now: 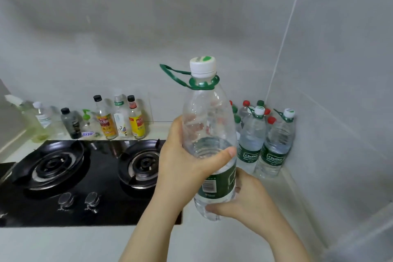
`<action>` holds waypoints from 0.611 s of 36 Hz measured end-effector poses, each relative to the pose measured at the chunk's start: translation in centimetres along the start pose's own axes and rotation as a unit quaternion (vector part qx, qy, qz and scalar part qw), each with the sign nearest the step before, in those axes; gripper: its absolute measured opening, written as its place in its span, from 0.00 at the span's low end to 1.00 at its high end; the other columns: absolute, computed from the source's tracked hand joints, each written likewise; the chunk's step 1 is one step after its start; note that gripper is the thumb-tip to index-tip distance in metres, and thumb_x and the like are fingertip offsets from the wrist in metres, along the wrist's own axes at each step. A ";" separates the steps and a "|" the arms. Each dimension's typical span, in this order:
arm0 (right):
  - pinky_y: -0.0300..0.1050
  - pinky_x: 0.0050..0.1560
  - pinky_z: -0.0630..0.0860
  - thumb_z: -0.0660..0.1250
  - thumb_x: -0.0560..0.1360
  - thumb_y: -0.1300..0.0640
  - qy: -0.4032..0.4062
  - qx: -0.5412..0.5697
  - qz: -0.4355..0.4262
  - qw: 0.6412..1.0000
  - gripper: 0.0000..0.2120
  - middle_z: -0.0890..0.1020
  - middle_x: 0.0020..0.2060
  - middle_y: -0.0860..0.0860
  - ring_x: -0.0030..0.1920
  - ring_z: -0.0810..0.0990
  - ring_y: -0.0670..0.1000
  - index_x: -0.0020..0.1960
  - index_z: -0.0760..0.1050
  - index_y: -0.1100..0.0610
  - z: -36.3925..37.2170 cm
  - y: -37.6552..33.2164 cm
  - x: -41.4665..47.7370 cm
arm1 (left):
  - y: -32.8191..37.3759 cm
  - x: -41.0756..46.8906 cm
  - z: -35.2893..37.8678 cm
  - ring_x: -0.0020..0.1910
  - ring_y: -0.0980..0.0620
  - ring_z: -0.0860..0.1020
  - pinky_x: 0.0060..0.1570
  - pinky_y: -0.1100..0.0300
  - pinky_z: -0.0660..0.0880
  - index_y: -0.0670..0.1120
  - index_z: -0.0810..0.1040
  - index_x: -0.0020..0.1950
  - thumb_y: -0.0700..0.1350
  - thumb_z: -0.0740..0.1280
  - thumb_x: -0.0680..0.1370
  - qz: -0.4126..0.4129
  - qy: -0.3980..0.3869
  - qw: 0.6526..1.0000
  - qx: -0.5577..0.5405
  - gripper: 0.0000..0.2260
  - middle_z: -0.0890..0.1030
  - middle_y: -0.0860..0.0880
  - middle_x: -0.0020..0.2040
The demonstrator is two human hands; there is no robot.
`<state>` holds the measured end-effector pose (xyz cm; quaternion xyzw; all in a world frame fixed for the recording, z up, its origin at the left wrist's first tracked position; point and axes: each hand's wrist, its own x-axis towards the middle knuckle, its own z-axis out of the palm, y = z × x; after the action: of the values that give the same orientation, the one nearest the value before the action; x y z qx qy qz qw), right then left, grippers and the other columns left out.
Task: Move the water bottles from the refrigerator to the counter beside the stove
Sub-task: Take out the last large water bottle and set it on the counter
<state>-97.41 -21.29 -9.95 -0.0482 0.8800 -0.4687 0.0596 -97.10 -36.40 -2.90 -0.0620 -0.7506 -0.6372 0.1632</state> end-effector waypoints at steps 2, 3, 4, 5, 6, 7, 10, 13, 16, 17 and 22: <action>0.40 0.47 0.80 0.79 0.52 0.46 0.009 0.006 0.009 1.000 0.30 0.83 0.45 0.37 0.45 0.81 0.36 0.51 0.74 0.43 0.1 0.5 1.3 | -0.9 1.3 0.4 0.49 0.71 0.77 0.41 0.77 0.72 0.62 0.71 0.54 0.47 0.81 0.59 -0.005 -0.009 1.000 -0.003 0.30 0.78 0.71 0.50; 0.40 0.47 0.80 0.79 0.52 0.46 0.011 0.008 0.013 1.000 0.29 0.83 0.45 0.37 0.44 0.81 0.36 0.51 0.74 0.43 0.1 0.8 1.9 | -1.4 1.9 0.6 0.49 0.71 0.77 0.41 0.78 0.72 0.62 0.71 0.53 0.46 0.81 0.59 -0.008 -0.012 1.000 -0.006 0.29 0.78 0.71 0.50; 0.40 0.47 0.80 0.79 0.52 0.47 0.012 0.010 0.018 1.000 0.29 0.83 0.45 0.36 0.44 0.81 0.36 0.51 0.74 0.43 0.1 1.1 2.5 | -1.9 2.5 0.9 0.48 0.72 0.77 0.41 0.78 0.72 0.62 0.71 0.53 0.45 0.81 0.59 -0.012 -0.016 1.000 -0.010 0.29 0.77 0.72 0.50; 0.40 0.47 0.80 0.79 0.52 0.47 0.012 0.013 0.022 1.000 0.29 0.83 0.45 0.36 0.44 0.81 0.36 0.50 0.74 0.43 0.1 1.4 3.1 | -2.3 3.0 1.1 0.48 0.72 0.77 0.41 0.78 0.72 0.62 0.71 0.53 0.45 0.81 0.60 -0.016 -0.021 1.000 -0.012 0.30 0.77 0.72 0.50; 0.41 0.48 0.80 0.79 0.51 0.46 0.012 0.014 0.028 0.999 0.29 0.83 0.45 0.37 0.45 0.81 0.36 0.50 0.74 0.43 0.1 1.9 3.7 | -2.8 3.5 1.4 0.48 0.72 0.77 0.41 0.78 0.72 0.62 0.71 0.54 0.45 0.82 0.60 -0.020 -0.026 0.999 -0.012 0.30 0.77 0.71 0.50; 0.41 0.48 0.80 0.79 0.51 0.46 0.014 0.015 0.033 0.999 0.30 0.83 0.45 0.37 0.45 0.81 0.36 0.51 0.74 0.44 0.1 2.3 4.3 | -3.3 4.0 1.7 0.48 0.71 0.77 0.41 0.77 0.72 0.62 0.71 0.54 0.45 0.82 0.60 -0.023 -0.029 0.999 -0.012 0.31 0.78 0.71 0.51; 0.40 0.47 0.80 0.80 0.50 0.45 0.015 0.021 0.041 0.999 0.31 0.83 0.46 0.38 0.45 0.81 0.36 0.50 0.73 0.44 0.1 3.7 6.2 | -4.5 5.6 2.7 0.49 0.71 0.77 0.43 0.77 0.72 0.60 0.71 0.56 0.45 0.82 0.60 -0.031 -0.035 0.999 -0.005 0.31 0.79 0.68 0.50; 0.38 0.47 0.79 0.80 0.50 0.47 0.002 0.030 0.047 0.998 0.32 0.84 0.46 0.39 0.46 0.81 0.36 0.52 0.74 0.45 -0.2 5.1 8.3 | -5.8 7.0 3.9 0.49 0.71 0.77 0.43 0.76 0.72 0.61 0.70 0.55 0.44 0.81 0.60 -0.039 -0.038 0.998 0.005 0.30 0.78 0.69 0.51; 0.37 0.47 0.78 0.80 0.51 0.48 -0.009 0.031 0.045 0.998 0.32 0.84 0.46 0.40 0.46 0.81 0.36 0.54 0.74 0.46 -0.5 6.6 10.5 | -7.0 8.4 5.0 0.49 0.70 0.77 0.43 0.76 0.72 0.61 0.70 0.55 0.45 0.81 0.60 -0.045 -0.031 0.998 0.022 0.31 0.77 0.70 0.51; 0.36 0.47 0.78 0.80 0.51 0.48 -0.013 0.030 0.046 0.998 0.32 0.84 0.46 0.40 0.46 0.81 0.36 0.53 0.74 0.45 -0.6 7.1 11.2 | -7.5 8.9 5.4 0.49 0.70 0.77 0.43 0.76 0.72 0.61 0.70 0.55 0.45 0.81 0.60 -0.049 -0.029 0.998 0.027 0.31 0.77 0.70 0.51; 0.29 0.42 0.74 0.81 0.52 0.50 -0.029 0.028 0.061 0.997 0.28 0.82 0.45 0.39 0.46 0.79 0.35 0.48 0.72 0.41 -0.9 9.6 14.7 | -10.0 11.4 7.3 0.49 0.70 0.78 0.43 0.76 0.73 0.60 0.71 0.56 0.46 0.81 0.59 -0.071 -0.030 0.995 0.058 0.31 0.78 0.70 0.50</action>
<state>-112.33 -17.26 -18.31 -0.0069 0.8655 -0.4874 0.1151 -112.02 -32.35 -9.52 -0.0184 -0.7936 -0.6001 0.0982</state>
